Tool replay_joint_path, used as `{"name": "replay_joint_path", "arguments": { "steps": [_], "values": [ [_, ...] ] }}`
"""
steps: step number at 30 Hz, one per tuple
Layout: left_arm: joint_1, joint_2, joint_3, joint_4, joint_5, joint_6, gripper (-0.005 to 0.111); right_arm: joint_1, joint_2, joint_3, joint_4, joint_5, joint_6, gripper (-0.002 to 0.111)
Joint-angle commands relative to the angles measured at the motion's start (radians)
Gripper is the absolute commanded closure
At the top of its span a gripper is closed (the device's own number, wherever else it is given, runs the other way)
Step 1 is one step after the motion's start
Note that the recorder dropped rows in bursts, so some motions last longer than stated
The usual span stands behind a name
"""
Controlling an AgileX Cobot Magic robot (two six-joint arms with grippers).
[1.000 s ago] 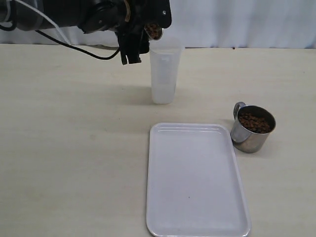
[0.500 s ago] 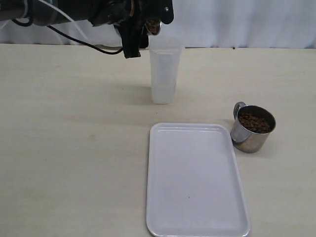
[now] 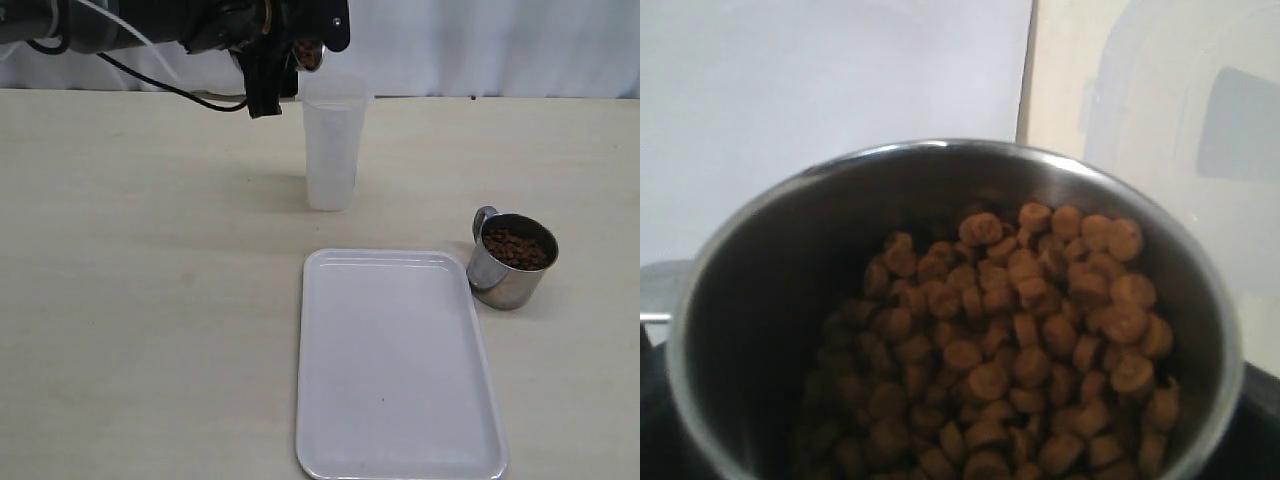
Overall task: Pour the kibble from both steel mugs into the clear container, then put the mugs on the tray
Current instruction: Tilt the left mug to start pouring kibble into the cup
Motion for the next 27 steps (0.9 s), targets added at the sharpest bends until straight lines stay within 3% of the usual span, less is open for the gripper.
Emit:
{"name": "replay_joint_path", "arguments": {
  "steps": [1, 27],
  "values": [
    [-0.002, 0.002, -0.016, 0.014, -0.032, -0.005, 0.107, 0.003, -0.004, 0.004, -0.007, 0.005, 0.004, 0.103],
    [-0.002, 0.013, -0.061, 0.117, -0.045, -0.001, 0.107, 0.003, -0.004, 0.004, -0.007, 0.005, 0.004, 0.103]
  ]
}}
